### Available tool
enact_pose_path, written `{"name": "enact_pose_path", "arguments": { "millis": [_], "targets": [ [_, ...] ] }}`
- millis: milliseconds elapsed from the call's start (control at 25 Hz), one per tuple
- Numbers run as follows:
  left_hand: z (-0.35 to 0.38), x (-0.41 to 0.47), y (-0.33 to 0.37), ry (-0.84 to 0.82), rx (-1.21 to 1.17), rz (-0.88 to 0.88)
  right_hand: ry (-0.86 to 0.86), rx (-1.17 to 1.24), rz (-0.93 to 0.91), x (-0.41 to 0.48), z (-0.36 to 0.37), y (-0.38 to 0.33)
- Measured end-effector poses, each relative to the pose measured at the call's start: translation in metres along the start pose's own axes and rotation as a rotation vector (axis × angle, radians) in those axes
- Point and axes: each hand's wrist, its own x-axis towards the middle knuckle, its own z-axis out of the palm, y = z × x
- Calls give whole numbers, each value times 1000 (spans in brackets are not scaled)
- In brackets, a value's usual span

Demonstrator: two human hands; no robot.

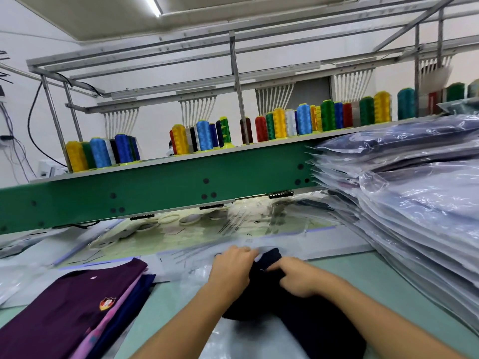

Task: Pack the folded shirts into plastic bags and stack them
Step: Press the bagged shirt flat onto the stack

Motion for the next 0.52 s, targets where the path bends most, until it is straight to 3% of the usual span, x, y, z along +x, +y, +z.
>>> {"name": "enact_pose_path", "arguments": {
  "millis": [160, 520],
  "targets": [
    [-19, 4, -3, 159, -176, 182, 117, -43, 34, 32, -12, -28],
    [-8, -25, -24, 147, -253, 47, 62, -238, 102, 6, 17, -32]
  ]
}}
